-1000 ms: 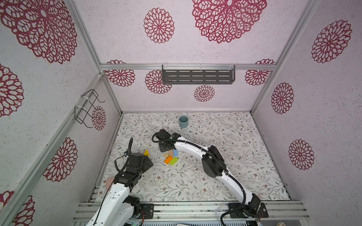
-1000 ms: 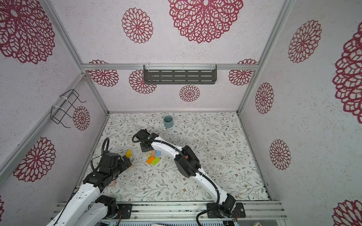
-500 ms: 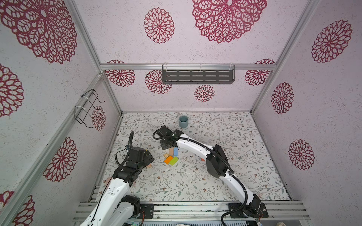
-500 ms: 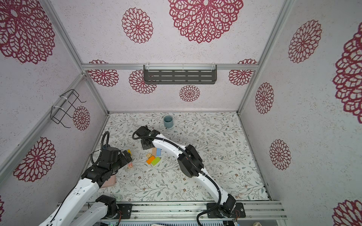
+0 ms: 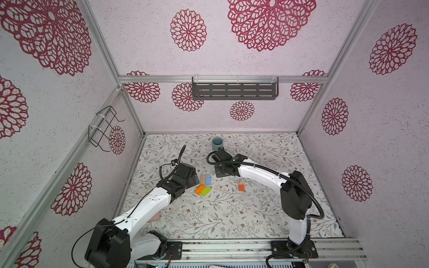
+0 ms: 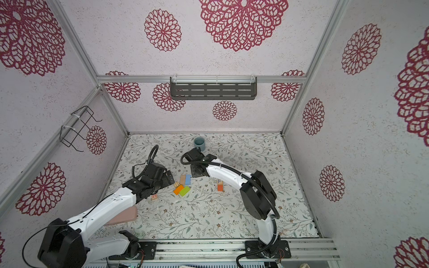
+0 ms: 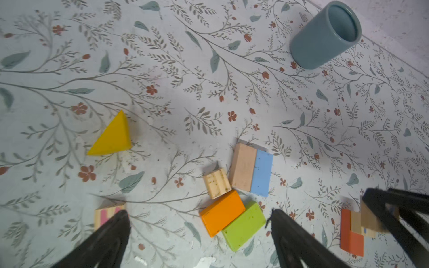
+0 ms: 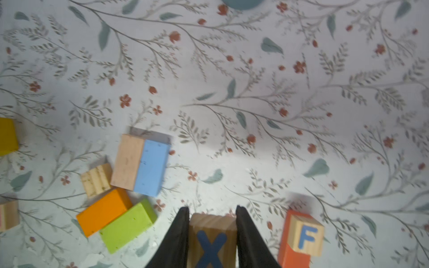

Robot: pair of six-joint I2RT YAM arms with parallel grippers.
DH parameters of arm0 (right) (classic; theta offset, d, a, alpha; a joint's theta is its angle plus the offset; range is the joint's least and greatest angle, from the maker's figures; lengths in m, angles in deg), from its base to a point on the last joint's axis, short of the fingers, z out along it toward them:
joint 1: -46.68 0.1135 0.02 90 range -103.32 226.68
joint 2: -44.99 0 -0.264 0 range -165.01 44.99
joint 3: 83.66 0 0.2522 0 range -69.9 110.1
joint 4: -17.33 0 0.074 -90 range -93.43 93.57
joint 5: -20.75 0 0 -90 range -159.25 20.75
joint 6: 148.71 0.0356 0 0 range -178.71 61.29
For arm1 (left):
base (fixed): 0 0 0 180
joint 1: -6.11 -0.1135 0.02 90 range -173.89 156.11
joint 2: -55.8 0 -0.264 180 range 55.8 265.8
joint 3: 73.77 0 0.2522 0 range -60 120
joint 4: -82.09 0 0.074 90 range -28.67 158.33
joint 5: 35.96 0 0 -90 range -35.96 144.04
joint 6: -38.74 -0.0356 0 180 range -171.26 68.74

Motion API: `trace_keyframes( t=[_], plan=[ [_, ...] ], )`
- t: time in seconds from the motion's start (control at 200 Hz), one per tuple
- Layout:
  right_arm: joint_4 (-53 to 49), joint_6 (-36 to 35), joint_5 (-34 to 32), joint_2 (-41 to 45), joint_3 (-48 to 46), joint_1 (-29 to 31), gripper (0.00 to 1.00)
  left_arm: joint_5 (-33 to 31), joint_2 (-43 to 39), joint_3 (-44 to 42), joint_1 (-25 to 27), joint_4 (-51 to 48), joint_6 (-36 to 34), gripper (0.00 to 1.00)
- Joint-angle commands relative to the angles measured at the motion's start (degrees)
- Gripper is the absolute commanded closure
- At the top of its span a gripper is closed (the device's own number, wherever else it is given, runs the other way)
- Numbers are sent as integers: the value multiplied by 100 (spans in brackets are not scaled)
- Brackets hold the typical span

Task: Build the wood block tower
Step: 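Lift the X cube with the right gripper and carry it toward the F cube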

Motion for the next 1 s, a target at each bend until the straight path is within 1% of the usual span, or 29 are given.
trace_keyframes(
  t=[0.0,0.16,0.345,0.525,0.996],
  plan=[
    [154,428,-399,805,-629,-64,66,-101,495,421,250,400,38,3],
    [258,730,-493,1481,-1516,-135,66,-75,1165,943,504,363,-91,3],
    [472,853,-269,1643,-2065,-314,66,-47,1368,956,578,522,-18,3],
    [657,813,-140,1569,-2209,-442,66,-63,1401,788,606,599,63,3],
    [925,682,114,1197,-2384,-662,65,-142,1589,843,608,524,80,3]
  ],
)
